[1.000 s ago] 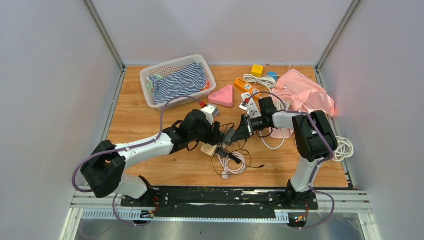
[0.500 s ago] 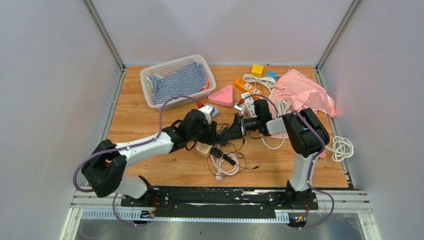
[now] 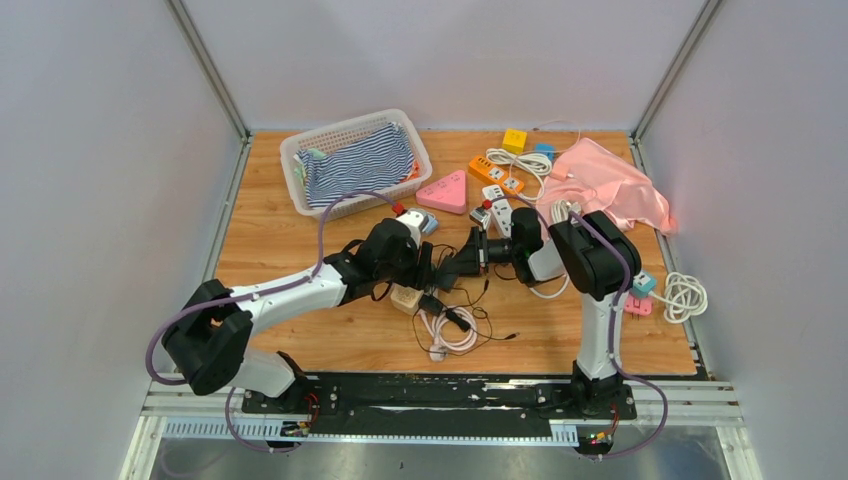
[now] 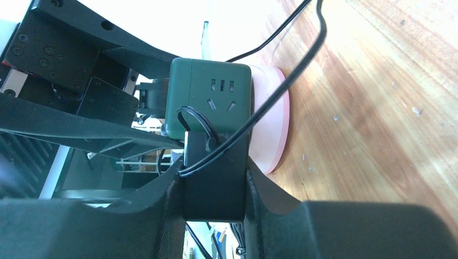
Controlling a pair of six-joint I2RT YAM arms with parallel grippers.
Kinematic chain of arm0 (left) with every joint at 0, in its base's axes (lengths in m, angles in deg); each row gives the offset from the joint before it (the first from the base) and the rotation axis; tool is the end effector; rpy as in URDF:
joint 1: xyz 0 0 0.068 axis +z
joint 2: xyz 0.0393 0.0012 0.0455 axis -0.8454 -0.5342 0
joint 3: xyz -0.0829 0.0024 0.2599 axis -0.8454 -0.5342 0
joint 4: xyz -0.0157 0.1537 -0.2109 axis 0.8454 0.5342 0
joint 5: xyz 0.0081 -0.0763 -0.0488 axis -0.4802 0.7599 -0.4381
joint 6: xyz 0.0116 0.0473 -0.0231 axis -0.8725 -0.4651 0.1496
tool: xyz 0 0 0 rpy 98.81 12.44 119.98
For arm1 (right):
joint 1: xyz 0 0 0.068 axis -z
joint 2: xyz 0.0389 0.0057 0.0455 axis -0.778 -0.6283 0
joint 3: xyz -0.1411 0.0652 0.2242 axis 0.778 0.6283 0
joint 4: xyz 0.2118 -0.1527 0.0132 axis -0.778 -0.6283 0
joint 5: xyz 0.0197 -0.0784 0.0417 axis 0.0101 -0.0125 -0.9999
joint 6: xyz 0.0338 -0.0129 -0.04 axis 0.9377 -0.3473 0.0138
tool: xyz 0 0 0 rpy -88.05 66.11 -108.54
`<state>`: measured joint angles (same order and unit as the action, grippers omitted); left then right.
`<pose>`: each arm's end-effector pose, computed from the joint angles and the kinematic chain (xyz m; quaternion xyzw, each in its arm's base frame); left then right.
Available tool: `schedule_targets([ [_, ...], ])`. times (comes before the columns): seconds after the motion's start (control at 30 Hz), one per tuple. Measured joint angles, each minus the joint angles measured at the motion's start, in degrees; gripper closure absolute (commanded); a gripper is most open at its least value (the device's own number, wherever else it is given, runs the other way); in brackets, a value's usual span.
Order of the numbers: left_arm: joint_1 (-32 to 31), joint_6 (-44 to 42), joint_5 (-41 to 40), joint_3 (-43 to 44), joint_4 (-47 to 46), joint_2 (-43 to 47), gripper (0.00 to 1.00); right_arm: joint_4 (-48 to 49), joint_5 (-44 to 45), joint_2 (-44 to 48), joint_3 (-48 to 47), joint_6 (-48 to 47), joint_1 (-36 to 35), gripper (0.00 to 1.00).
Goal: Pull the plug off the socket
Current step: Remove the plug from the socket.
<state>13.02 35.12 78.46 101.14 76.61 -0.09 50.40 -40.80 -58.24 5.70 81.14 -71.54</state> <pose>0.2084 -0.2046 0.2083 0.1754 0.8875 -0.2192 0.3654 0.3096 0.1515 0.1109 -0.1439 0.7168 0.6740 0.1058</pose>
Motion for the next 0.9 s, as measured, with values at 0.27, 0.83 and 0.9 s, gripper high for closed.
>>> schedule_targets([
  [0.27, 0.0, -0.1, 0.0, 0.0, -0.1, 0.1, 1.00, -2.3, -1.0, 0.8, 0.9, -1.3, 1.0, 1.00],
  [0.83, -0.4, -0.6, 0.4, -0.3, -0.1, 1.2, 1.00, -35.6, -0.8, 8.9, -5.3, -26.4, 0.5, 1.00],
  [0.9, -0.4, -1.0, 0.5, -0.6, -0.6, 0.5, 1.00, -38.2, -4.3, 4.8, -6.6, -27.8, 1.2, 1.00],
])
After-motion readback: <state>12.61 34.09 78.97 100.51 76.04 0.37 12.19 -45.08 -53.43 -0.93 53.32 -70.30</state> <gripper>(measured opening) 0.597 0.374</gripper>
